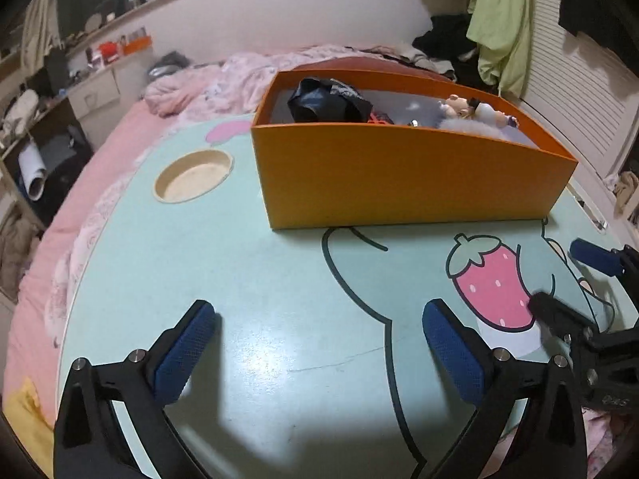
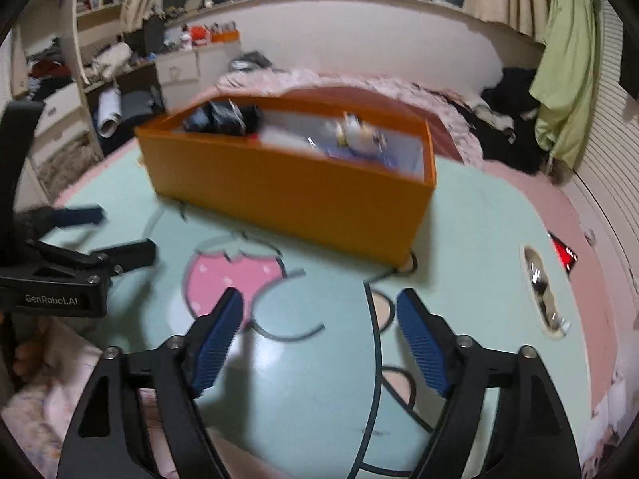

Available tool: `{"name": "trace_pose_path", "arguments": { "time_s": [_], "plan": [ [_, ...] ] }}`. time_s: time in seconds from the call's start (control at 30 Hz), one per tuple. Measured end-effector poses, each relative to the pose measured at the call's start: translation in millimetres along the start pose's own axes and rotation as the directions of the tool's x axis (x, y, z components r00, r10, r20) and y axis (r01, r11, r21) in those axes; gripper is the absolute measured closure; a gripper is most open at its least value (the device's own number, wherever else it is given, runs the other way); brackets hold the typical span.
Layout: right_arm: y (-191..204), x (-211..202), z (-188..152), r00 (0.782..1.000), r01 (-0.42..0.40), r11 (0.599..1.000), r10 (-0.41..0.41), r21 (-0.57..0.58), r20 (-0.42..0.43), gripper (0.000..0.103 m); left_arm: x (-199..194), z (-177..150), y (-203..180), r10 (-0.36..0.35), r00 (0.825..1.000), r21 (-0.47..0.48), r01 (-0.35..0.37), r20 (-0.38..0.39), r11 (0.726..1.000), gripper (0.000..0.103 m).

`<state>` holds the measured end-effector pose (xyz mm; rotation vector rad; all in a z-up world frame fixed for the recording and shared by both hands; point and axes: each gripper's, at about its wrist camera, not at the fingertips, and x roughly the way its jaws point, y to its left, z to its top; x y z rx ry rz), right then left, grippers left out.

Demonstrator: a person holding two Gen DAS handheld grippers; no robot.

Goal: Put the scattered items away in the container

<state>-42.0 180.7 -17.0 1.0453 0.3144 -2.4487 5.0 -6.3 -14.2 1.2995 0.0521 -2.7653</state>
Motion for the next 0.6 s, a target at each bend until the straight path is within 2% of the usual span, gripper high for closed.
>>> {"name": "trace_pose_path", "arguments": {
  "time_s": [0.07,0.1,0.37,0.6],
  "plan": [
    [-6,4,-1,1.000,-0.019,0.999,0.020,0.028,-0.023,0.001,0,-1,0,-0.001,1.000,-0.001,0.001,0.001,1.000,0.000],
    [-9,5,-1,0.999,-0.020,0.999,0.022,0.038,-0.033,0.000,0,-2,1,0.000,1.000,0.000,0.000,0.001,1.000,0.000],
    [-10,4,-3,0.999,-0.017,0.999,0.018,0.040,-0.029,0.000,-3,1,-3,-0.010,1.000,0.012,0.010,-0.007,1.000,0.000],
    [-10,4,-3,0.999,-0.017,0.999,0.018,0.040,-0.029,0.000,-6,1,-10,-0.047,0.999,0.050,0.046,0.009,0.998,0.000]
  ]
}}
